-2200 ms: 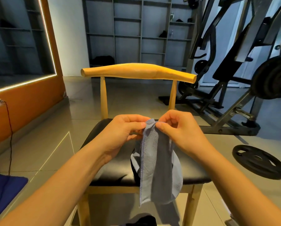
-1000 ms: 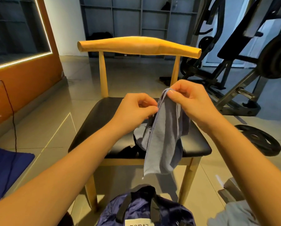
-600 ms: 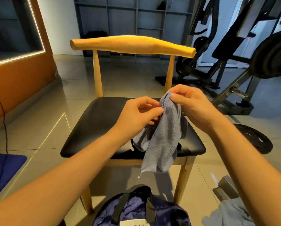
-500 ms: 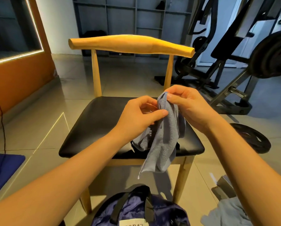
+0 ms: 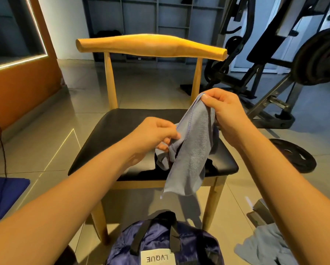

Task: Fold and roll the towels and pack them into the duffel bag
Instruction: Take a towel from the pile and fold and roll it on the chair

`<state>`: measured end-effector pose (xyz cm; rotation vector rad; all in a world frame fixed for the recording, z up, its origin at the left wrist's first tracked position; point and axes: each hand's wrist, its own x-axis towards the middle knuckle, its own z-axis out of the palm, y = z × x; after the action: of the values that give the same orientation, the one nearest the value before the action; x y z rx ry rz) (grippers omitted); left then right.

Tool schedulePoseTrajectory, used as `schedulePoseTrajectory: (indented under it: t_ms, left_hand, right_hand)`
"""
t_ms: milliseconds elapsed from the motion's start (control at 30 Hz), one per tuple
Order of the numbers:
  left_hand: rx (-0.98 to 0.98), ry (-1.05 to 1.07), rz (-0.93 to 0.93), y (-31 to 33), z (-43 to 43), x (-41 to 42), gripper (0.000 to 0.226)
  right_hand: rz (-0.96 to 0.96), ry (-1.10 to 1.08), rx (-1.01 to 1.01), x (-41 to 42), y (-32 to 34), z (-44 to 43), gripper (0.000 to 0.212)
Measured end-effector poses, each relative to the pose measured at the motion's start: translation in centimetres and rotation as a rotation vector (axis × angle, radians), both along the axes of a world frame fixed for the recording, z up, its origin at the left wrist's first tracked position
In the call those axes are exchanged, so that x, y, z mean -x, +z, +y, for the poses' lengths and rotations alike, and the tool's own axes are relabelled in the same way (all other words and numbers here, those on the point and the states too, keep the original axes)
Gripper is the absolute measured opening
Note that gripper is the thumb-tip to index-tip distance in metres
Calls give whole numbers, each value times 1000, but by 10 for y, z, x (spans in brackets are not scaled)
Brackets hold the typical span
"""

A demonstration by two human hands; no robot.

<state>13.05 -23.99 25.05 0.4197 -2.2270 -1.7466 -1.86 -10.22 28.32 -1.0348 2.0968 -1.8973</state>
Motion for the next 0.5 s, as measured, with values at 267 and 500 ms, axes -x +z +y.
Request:
schedulePoseTrajectory:
  t_ms: [267,500]
  left_hand:
    - [282,141,-116,-15,-22,-10,9]
    - [304,278,-50,-23,-66,-22,18]
  right_hand:
    - [-265,-232,64,13,-7,4,19]
    - [-591,-367,156,45,-32,11,18]
